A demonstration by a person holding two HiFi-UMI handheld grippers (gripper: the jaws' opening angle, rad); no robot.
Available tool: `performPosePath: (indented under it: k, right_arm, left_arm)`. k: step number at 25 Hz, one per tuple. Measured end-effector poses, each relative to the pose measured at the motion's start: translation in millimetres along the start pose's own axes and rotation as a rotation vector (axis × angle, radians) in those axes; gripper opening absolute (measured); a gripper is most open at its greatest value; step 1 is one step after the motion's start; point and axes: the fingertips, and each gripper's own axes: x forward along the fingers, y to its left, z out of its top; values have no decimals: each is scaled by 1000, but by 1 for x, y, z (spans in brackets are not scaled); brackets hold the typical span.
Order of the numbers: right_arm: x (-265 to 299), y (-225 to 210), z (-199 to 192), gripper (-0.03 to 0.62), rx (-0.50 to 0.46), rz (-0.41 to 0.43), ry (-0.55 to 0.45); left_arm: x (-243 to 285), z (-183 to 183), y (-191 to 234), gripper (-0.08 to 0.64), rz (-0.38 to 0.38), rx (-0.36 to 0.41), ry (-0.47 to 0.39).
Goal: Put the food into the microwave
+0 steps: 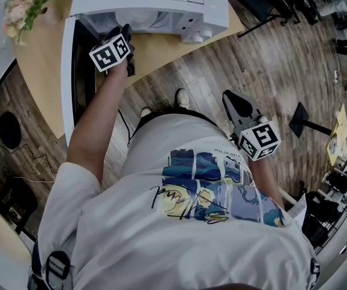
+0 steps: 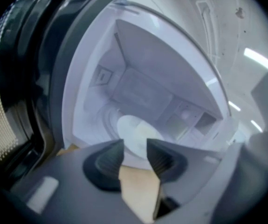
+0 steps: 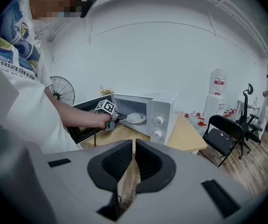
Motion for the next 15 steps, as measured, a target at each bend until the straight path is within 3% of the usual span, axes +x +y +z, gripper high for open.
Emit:
performPosePath:
  k: [15]
  right_arm:
    - [-2,39,-2,20,-38,86,-36]
  left_arm:
    - [-77,-15,-34,153,-111,270,17]
